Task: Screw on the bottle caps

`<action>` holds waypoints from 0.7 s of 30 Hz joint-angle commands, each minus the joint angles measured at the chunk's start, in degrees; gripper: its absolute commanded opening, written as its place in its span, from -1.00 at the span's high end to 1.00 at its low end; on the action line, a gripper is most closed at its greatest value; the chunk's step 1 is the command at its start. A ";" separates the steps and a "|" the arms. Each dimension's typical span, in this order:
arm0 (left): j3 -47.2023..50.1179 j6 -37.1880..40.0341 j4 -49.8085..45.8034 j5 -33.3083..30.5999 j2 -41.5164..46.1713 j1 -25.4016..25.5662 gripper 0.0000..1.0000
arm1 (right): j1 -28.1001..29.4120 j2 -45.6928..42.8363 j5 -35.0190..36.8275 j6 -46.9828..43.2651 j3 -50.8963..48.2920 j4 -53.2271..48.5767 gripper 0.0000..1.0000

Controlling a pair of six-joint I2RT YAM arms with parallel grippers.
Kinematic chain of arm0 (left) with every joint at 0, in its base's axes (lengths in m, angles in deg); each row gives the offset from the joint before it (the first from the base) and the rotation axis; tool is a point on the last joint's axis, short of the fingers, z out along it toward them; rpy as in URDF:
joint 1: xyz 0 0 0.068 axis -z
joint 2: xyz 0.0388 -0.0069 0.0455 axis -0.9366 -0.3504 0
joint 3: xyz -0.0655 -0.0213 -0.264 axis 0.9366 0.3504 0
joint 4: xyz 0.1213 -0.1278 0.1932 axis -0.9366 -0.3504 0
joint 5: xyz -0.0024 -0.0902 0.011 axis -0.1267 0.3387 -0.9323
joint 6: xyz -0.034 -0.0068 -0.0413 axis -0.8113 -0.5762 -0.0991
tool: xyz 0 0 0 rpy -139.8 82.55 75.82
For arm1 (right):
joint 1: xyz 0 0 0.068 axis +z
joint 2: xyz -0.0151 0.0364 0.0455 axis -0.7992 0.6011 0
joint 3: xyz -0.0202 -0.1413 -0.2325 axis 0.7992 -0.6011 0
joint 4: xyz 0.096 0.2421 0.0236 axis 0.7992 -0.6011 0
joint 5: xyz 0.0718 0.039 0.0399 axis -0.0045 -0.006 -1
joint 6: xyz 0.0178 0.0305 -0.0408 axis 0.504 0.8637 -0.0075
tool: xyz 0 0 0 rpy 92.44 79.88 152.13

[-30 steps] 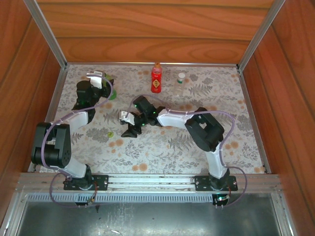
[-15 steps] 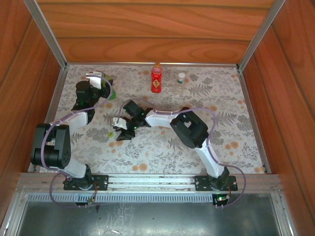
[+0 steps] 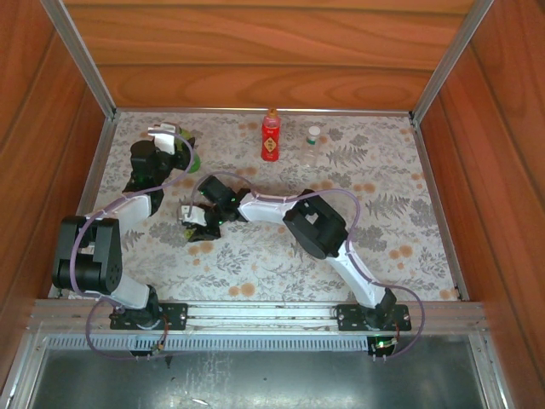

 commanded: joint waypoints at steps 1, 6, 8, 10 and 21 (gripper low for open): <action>0.71 0.43 -0.69 0.69 1.59 -0.51 -0.22 | 1.09 2.31 0.95 0.15 1.44 -2.68 0.10; 1.13 0.69 -0.74 0.52 2.17 -0.51 -0.22 | 1.35 1.79 1.54 0.37 1.17 -2.68 0.25; 1.43 0.86 -0.75 0.52 2.38 -0.51 -0.22 | 1.31 0.89 2.60 0.23 -0.11 -2.13 0.26; 1.77 0.95 -0.81 0.66 2.68 -0.51 -0.22 | 1.13 -0.25 4.02 0.61 -1.69 -1.32 0.28; 3.75 4.44 -0.76 3.83 5.91 1.17 -0.24 | -5.87 -13.31 8.49 10.22 -19.09 9.94 0.28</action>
